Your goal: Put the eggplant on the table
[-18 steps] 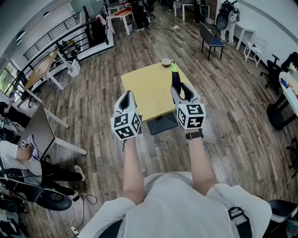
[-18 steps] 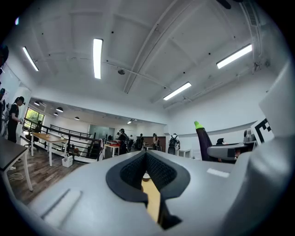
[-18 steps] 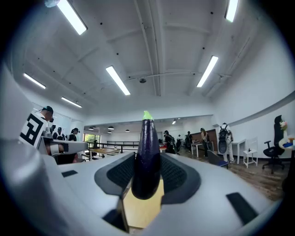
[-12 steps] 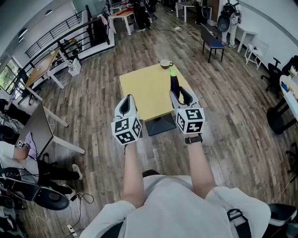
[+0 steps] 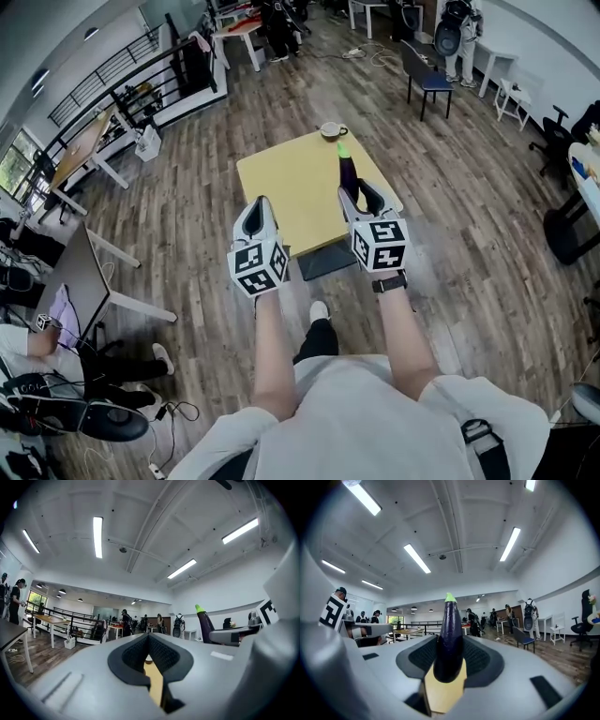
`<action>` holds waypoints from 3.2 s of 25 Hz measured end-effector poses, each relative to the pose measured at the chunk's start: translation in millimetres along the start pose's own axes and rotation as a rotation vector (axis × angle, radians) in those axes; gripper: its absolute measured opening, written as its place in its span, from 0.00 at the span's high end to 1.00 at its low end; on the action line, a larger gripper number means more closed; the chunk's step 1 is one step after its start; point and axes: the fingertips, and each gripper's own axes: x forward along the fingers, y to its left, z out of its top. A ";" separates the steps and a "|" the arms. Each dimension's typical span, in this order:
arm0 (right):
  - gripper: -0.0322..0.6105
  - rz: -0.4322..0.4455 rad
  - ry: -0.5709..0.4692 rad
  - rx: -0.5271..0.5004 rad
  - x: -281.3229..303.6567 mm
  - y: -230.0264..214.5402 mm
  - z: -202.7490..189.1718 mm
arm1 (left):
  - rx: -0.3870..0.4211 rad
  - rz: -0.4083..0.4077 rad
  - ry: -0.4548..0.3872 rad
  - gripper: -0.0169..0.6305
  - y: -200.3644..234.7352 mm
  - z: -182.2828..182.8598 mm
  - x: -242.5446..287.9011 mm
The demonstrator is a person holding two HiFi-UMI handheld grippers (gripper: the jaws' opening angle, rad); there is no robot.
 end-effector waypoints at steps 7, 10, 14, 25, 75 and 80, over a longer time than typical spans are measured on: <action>0.68 0.011 -0.020 -0.006 74.4 -11.0 18.9 | -0.013 -0.012 -0.019 0.96 30.1 16.8 78.5; 0.68 -0.002 -0.037 -0.007 109.7 -13.2 32.5 | 0.003 -0.042 -0.033 0.96 42.5 29.1 111.9; 0.68 -0.004 -0.029 -0.007 157.8 -13.8 31.5 | 0.013 -0.057 -0.022 0.96 64.2 25.3 151.0; 0.68 0.008 0.045 -0.002 280.7 -3.5 6.1 | -0.038 -0.052 0.026 0.96 139.7 3.5 246.0; 0.68 -0.007 0.647 0.126 341.2 -64.2 -280.8 | -0.186 -0.083 0.396 0.96 116.5 -254.2 317.8; 0.68 -0.004 0.683 0.151 340.7 -64.4 -302.3 | -0.172 -0.070 0.432 0.96 117.1 -274.1 317.7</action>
